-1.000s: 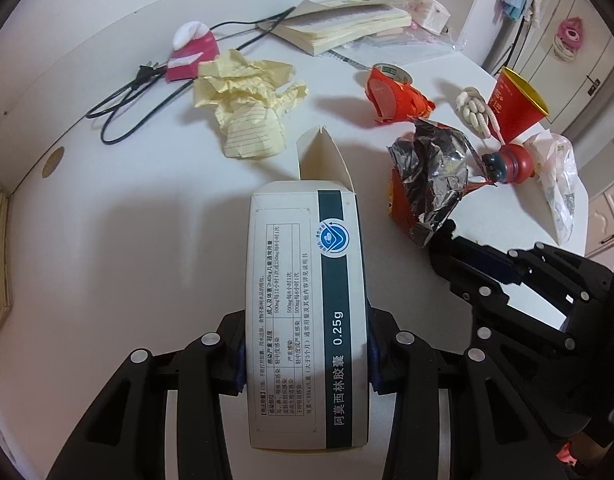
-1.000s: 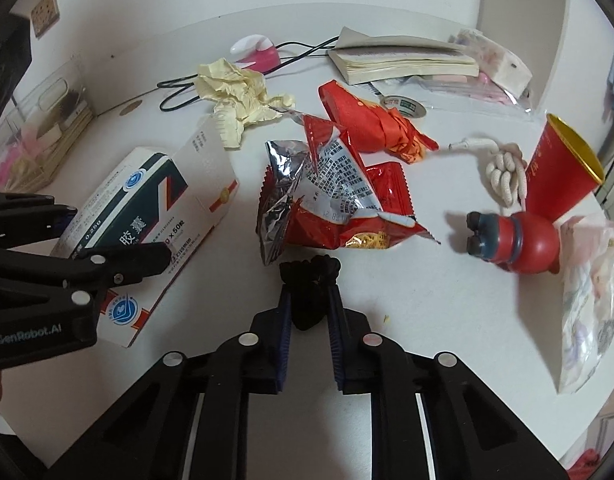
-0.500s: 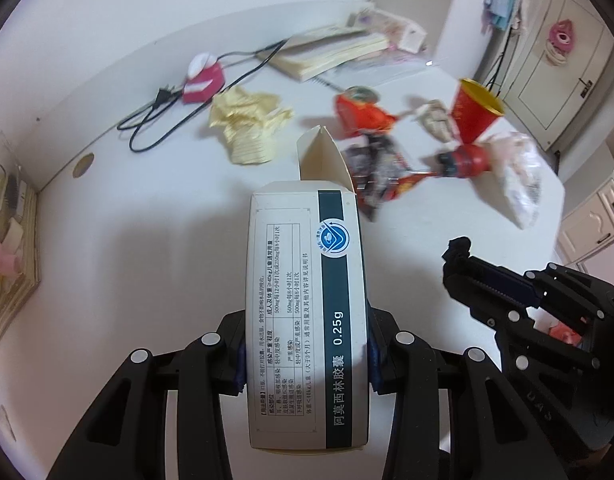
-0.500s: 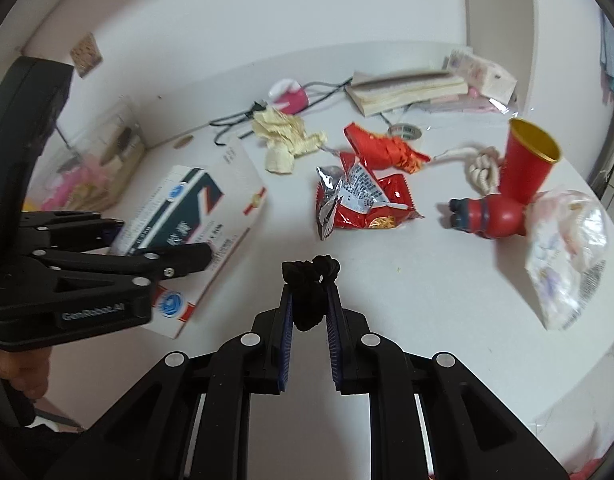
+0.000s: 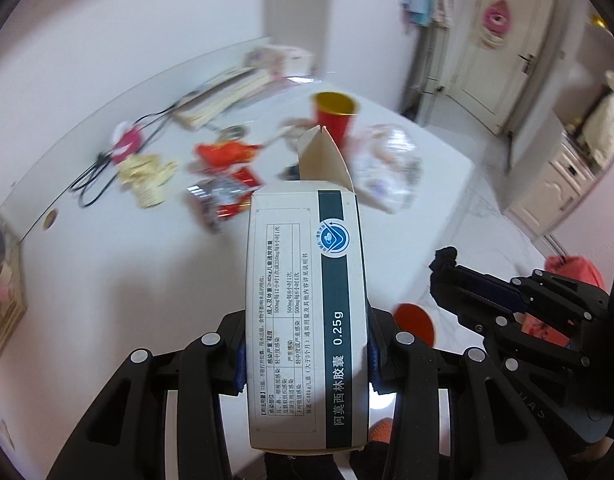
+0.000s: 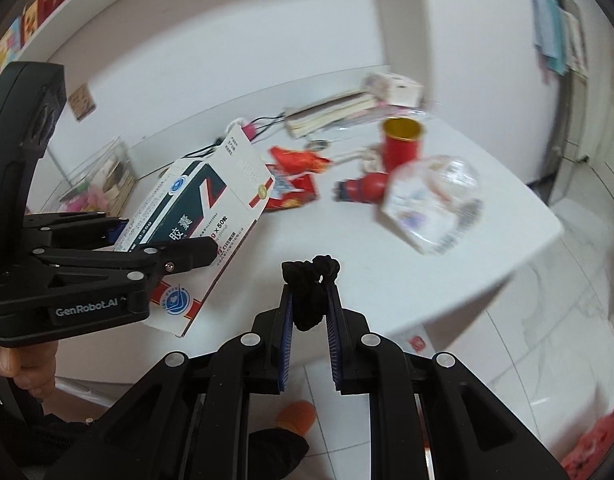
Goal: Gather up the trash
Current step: 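Carry the box and hair tie over the orange bin with both tools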
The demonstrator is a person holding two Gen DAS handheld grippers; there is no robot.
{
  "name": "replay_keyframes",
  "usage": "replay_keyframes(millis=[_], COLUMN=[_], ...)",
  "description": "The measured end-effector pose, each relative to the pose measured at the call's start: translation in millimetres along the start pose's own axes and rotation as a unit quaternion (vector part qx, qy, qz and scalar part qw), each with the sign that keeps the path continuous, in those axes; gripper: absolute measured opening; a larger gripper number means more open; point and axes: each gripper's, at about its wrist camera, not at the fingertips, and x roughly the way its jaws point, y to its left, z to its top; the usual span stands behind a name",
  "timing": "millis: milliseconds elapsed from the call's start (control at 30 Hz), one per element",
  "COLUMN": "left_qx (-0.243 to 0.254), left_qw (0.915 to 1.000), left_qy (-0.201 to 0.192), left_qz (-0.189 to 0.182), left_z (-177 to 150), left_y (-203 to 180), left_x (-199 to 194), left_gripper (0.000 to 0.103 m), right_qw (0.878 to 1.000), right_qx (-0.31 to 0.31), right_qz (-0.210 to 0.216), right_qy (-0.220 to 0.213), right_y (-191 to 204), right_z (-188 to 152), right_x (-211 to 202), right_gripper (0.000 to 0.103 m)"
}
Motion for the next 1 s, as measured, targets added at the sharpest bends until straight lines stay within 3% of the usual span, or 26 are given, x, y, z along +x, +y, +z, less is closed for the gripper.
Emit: replay_keyframes(millis=[300, 533, 733, 1000], left_qx=[0.099, 0.176, 0.201, 0.229], left_qw=[0.9930, 0.9765, 0.9644, 0.9436], left_qy=[0.019, 0.054, 0.095, 0.169], left_qz=[-0.062, -0.111, -0.143, -0.168], left_z=[7, 10, 2, -36], left_y=[-94, -157, -191, -225], left_x=[23, 66, 123, 222], left_gripper=[0.044, 0.044, 0.044, 0.044], right_qw=[0.994, 0.978, 0.961, 0.936], right_qx=[0.090, 0.174, 0.239, 0.311], right_qz=[-0.066, -0.116, -0.142, -0.162], right_qy=[-0.016, -0.007, 0.007, 0.036], right_y=[-71, -125, -166, -220], right_z=[-42, -85, -120, -180], right_x=[-53, -67, -49, 5], right_gripper=[0.016, 0.016, 0.016, 0.016])
